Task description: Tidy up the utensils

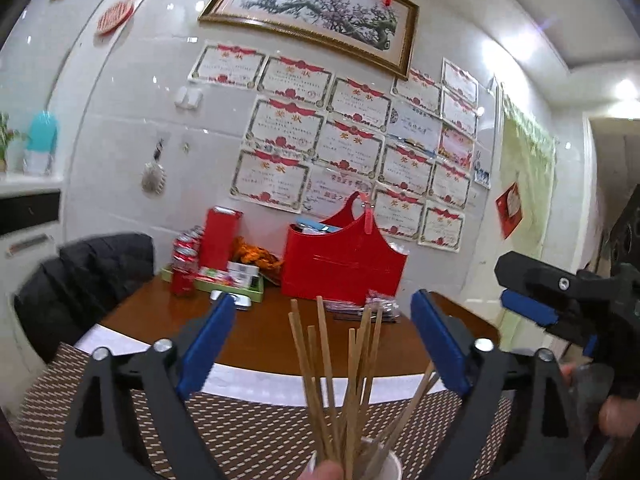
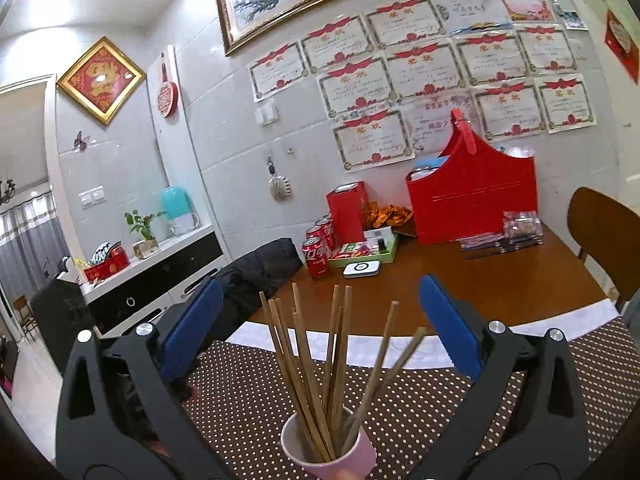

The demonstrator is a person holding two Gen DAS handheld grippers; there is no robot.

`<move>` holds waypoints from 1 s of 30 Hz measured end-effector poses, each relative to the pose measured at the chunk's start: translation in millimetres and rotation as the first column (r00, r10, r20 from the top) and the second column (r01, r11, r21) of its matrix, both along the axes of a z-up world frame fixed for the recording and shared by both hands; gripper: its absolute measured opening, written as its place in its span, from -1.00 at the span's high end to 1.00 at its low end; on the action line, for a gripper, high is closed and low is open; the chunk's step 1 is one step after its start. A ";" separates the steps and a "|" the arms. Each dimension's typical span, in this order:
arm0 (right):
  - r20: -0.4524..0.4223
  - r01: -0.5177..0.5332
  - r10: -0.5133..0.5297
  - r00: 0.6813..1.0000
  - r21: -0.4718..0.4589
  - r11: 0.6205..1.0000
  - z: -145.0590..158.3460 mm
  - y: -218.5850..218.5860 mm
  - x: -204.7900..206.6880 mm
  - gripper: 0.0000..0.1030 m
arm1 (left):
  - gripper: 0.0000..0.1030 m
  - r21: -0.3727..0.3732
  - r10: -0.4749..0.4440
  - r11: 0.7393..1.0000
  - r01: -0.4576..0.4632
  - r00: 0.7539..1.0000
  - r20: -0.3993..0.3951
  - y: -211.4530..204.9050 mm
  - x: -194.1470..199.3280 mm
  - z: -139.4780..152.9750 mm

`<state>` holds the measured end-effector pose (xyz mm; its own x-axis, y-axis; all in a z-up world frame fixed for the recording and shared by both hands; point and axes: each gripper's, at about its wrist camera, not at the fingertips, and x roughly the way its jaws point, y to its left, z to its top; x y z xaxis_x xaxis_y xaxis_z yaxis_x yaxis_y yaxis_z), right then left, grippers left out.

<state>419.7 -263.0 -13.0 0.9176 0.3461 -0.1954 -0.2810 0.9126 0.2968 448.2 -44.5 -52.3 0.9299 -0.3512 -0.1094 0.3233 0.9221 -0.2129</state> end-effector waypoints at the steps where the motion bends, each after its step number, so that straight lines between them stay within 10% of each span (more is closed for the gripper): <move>1: -0.002 0.014 -0.014 1.000 -0.001 1.000 2.8 -1.8 -6.5 -0.88 | -0.86 0.027 0.020 0.999 -0.020 1.000 0.004 -0.5 -7.7 4.7; 11: -0.045 0.118 -0.119 0.992 -0.031 0.993 18.2 -8.4 -85.8 -0.88 | -0.93 0.203 0.171 0.965 -0.168 0.985 0.005 6.3 -111.1 49.9; 30: -0.043 0.283 -0.295 0.954 -0.184 0.941 22.6 21.1 -288.5 -0.88 | -0.93 0.268 0.273 0.930 -0.250 0.960 -0.052 30.7 -301.0 83.5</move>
<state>131.2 -241.9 9.6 0.9552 0.0229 -0.2952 0.0180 0.9907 0.1352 147.2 -13.8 31.3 0.9677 -0.0459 -0.2479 0.0538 0.9982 0.0253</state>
